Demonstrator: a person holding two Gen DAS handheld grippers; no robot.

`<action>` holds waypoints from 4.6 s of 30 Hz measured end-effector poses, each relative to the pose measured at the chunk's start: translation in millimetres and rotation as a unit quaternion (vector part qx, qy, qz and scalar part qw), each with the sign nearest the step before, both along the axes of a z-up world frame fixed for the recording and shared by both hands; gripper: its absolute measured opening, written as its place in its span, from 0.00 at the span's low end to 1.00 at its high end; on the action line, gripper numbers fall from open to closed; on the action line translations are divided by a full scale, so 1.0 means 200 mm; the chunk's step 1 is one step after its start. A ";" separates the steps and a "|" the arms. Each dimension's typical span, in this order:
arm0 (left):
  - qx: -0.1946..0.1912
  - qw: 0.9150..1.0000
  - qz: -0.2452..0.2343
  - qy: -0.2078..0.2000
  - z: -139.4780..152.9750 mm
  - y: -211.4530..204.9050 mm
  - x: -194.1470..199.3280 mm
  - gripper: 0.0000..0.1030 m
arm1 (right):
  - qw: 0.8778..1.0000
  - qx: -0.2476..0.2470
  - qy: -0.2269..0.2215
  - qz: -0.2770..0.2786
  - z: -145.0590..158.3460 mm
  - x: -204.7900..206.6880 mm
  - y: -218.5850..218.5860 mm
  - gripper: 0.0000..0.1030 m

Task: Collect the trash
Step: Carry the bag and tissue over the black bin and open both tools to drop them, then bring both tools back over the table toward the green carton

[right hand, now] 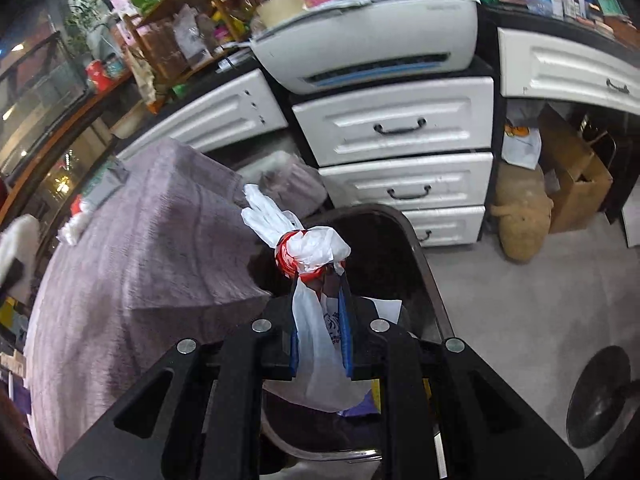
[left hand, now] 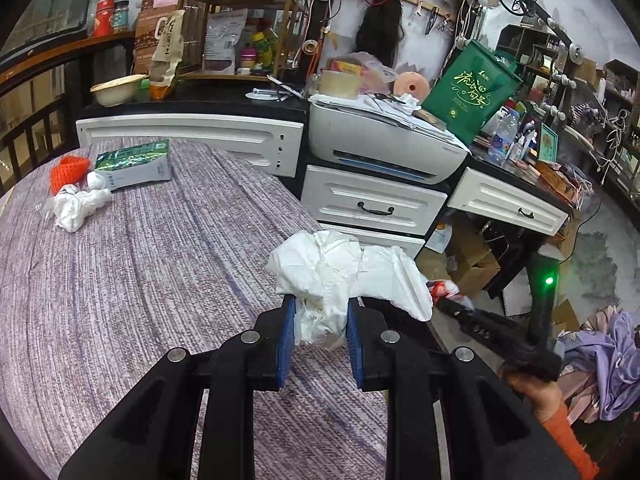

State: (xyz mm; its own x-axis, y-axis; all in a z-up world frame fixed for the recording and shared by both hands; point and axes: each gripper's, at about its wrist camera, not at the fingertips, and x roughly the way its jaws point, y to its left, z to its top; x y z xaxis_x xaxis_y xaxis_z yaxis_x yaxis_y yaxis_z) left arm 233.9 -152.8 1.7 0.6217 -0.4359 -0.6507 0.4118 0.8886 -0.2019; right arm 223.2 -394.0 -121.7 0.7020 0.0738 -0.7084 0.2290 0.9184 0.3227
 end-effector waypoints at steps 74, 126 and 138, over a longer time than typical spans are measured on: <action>0.059 0.985 -0.129 0.094 -0.44 -0.84 -0.04 0.80 | 0.986 -0.017 -0.006 -0.163 0.02 -0.43 -0.47 0.79; 0.053 0.994 0.090 0.029 -0.09 0.55 0.07 0.94 | 0.952 0.003 -0.079 0.295 0.44 0.35 0.79 0.82; 0.053 0.988 0.140 0.032 -0.07 0.87 0.23 0.94 | 0.890 -0.035 -0.038 0.452 0.49 0.71 1.31 0.82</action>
State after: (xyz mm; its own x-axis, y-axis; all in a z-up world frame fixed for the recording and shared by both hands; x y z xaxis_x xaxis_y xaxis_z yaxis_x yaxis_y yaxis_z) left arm 279.2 20.8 -11.7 0.6640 -0.1812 -0.7255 0.1371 0.9832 -0.1201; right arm 365.8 -132.4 -23.7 0.4251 0.5904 -0.6861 -0.6345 0.7350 0.2393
